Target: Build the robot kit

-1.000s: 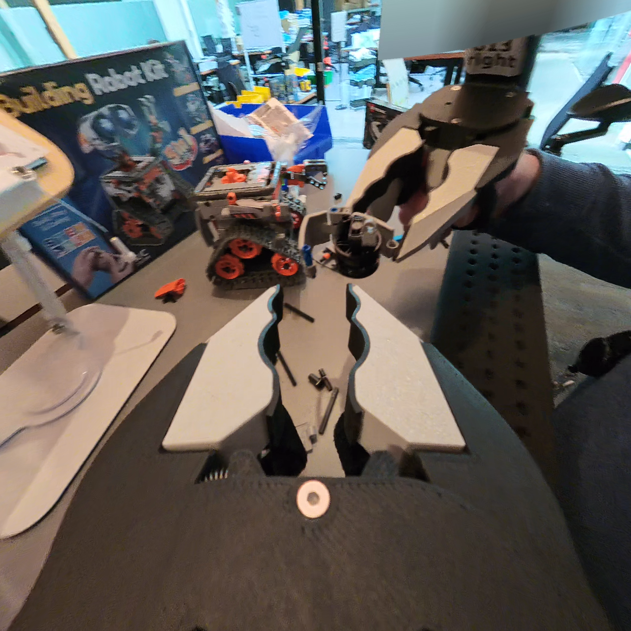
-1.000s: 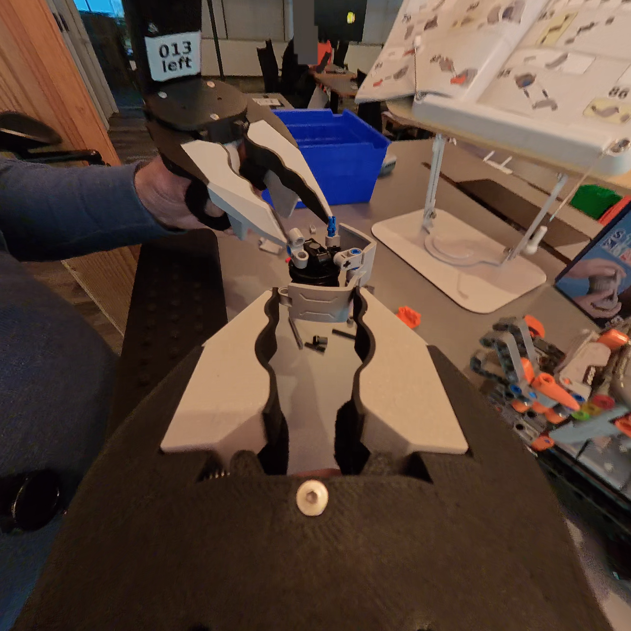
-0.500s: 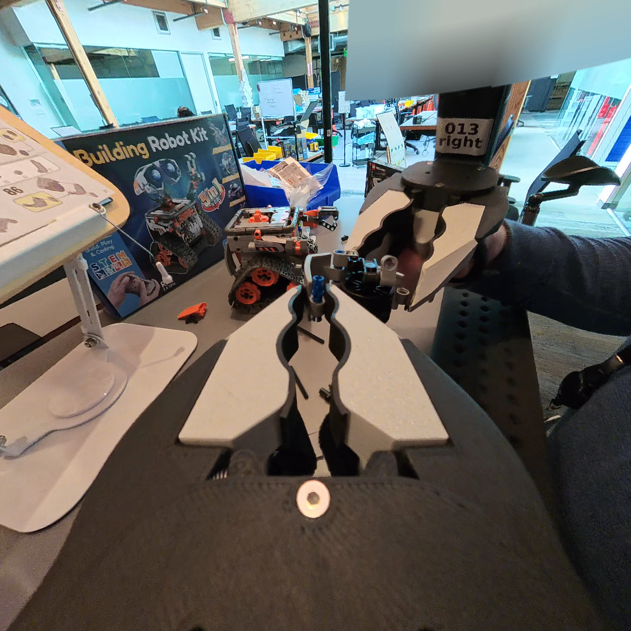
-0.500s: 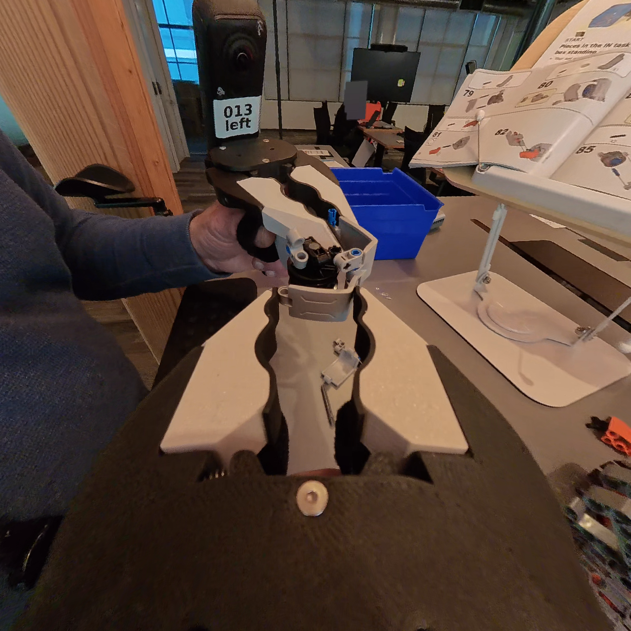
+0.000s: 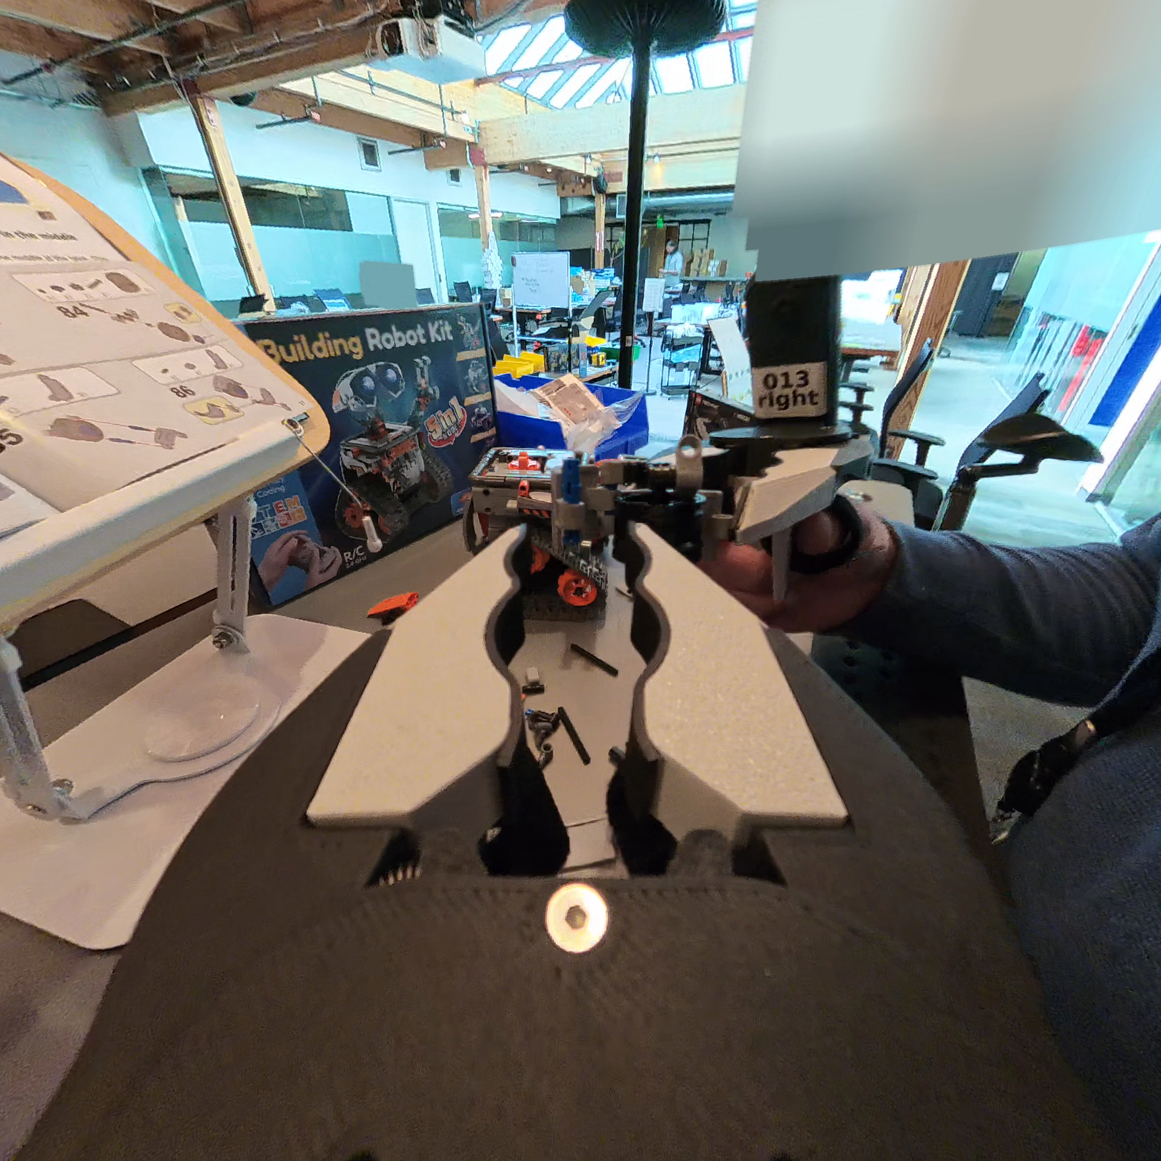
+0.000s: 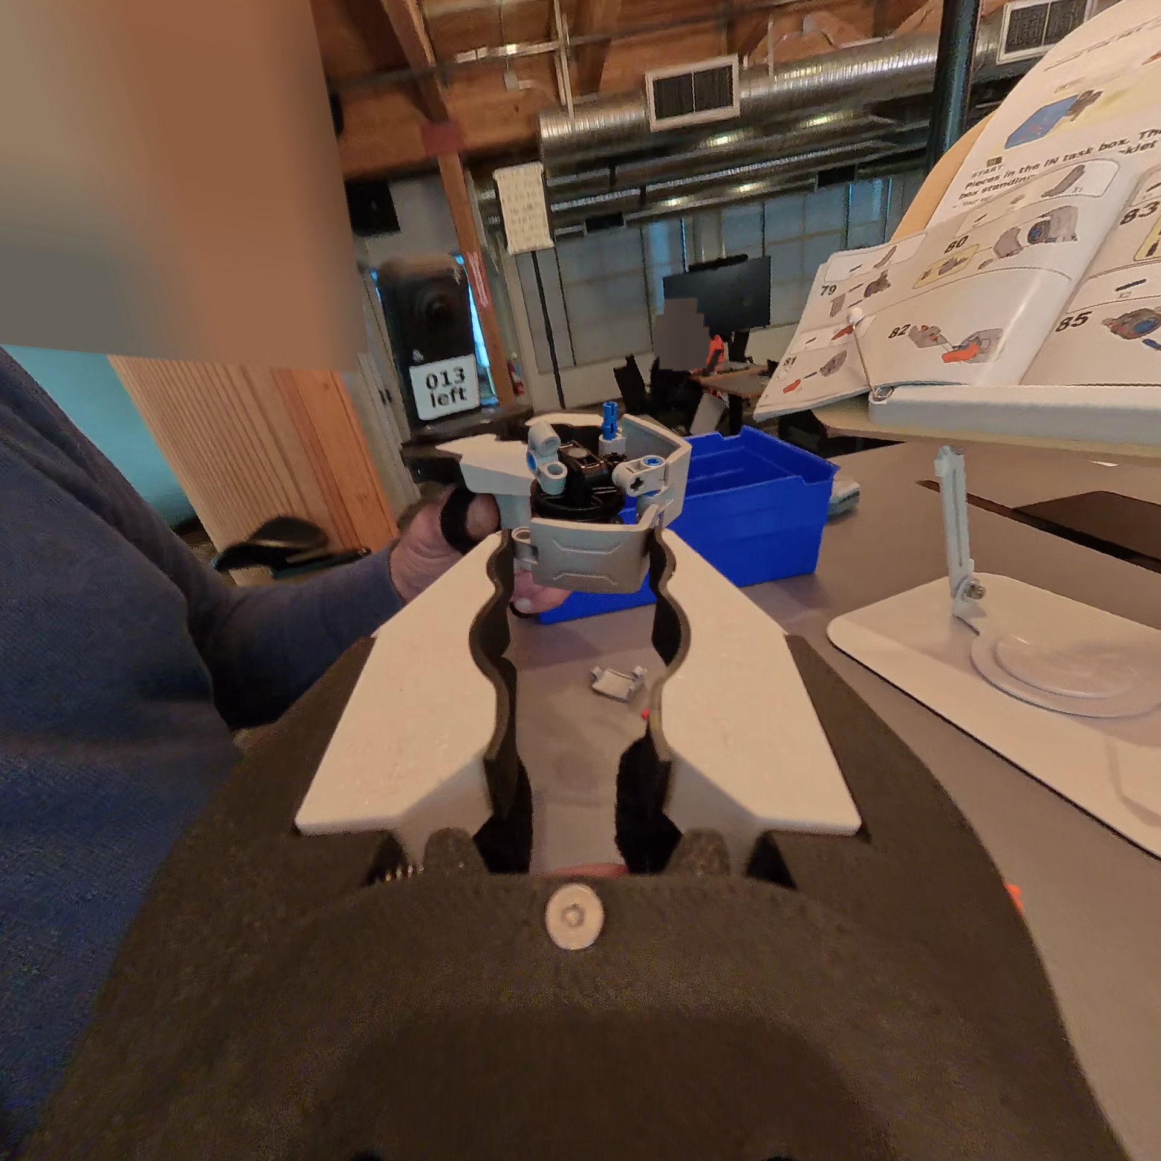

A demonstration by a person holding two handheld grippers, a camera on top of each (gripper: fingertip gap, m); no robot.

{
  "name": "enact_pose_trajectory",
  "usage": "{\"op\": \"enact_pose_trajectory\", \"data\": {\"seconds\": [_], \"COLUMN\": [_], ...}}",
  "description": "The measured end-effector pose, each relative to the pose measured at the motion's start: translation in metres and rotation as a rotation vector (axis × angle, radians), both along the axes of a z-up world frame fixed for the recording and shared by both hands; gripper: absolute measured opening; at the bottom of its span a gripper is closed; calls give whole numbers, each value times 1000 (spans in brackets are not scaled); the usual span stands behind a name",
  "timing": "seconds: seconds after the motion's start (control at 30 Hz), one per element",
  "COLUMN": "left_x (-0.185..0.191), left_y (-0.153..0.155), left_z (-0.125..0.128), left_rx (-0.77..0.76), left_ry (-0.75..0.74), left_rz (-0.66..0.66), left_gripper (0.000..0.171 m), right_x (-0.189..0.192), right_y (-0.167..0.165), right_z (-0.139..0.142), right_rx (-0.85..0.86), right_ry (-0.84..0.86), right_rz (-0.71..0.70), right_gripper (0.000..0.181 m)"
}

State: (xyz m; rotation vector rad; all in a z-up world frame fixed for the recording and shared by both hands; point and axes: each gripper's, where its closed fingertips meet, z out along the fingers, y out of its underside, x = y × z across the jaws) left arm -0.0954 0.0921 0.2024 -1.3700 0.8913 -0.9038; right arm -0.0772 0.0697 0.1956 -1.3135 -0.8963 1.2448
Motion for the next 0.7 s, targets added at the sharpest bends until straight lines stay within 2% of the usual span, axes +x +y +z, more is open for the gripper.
{"op": "enact_pose_trajectory", "data": {"seconds": [0.07,0.13,0.37,0.6,0.7], "left_x": [-3,-2,-4,3,5], "left_y": [3,1,4,1,2], "left_z": [-1,-1,-1,-1,-2], "left_rx": [-26,-17,24,101,151], "left_ry": [0,-4,20,79,117], "left_rz": [6,-15,22,40,88], "left_gripper": [28,21,14,36,38], "right_x": [-1,-3,-6,-5,-5], "right_y": [1,4,11,17,19], "right_z": [4,5,1,1,1], "right_rx": [-41,-72,-63,-52,-46], "right_ry": [50,79,60,42,36], "right_rz": [29,42,13,-27,-45], "right_gripper": [41,41,41,41,41]}}
